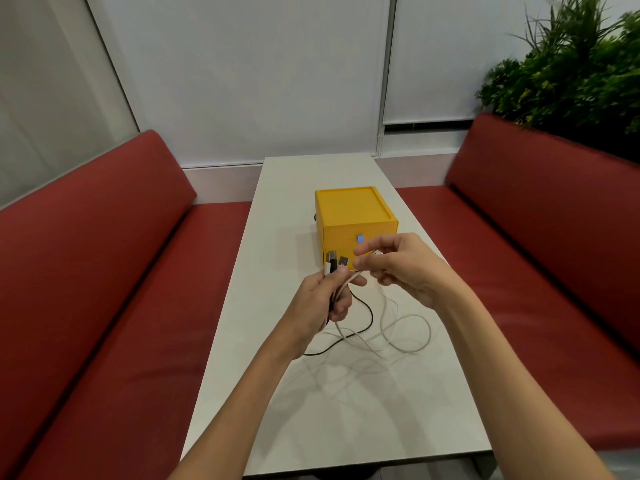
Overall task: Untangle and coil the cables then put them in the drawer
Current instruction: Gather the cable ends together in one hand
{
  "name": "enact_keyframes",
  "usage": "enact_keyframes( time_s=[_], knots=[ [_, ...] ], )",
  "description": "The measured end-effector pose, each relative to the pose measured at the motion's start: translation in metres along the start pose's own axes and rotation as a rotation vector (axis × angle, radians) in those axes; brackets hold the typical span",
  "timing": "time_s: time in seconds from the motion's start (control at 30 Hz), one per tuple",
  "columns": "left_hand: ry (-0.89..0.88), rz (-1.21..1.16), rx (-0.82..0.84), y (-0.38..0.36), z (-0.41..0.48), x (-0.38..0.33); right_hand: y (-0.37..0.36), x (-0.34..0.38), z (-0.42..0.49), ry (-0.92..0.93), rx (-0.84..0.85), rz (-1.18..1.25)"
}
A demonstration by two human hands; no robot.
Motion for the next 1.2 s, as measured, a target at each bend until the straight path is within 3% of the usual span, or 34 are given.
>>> enact_keyframes(
  time_s=[0.13,0.27,0.4,0.77,0.87,1.0,1.1,1.2],
  knots=[
    [0.043,0.171,0.078,-0.002,-0.005,0.010,-0.013,0.002,-0.002,-0.025,0.147,-0.268],
    [0.097,0.163,0.126,-0.007,-0.003,0.014,-0.025,0.005,-0.007,-0.027,0.277,-0.511],
    [0.095,0.181,0.160,-0.012,0.000,0.014,-0.036,0.012,-0.008,0.005,0.348,-0.477],
    [0.021,0.351,0.266,-0.008,0.015,-0.006,-0.034,0.039,0.008,0.104,0.255,-0.459],
    [-0.025,0.257,0.225,0.000,0.023,-0.025,-0.028,0.060,0.011,0.183,0.247,-0.280],
    [-0.087,-0.126,0.050,0.014,0.039,-0.054,-0.010,0.046,0.023,0.160,0.158,0.062],
    [-0.052,-0.350,-0.016,0.013,0.047,-0.057,-0.055,0.007,0.022,0.040,0.375,0.214],
    [-0.019,-0.414,-0.039,0.013,0.048,-0.053,-0.073,0.003,0.019,0.119,0.474,0.368]
  ],
)
Point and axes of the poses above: each hand's wrist, its own z-axis towards the middle knuckle, its own y-axis out of the back of the hand, x = y × z, the point moved 10 cm from there along z, towards the middle knuckle, and after that the axes turned 6 degrees about -y, right-handed, at the moved point
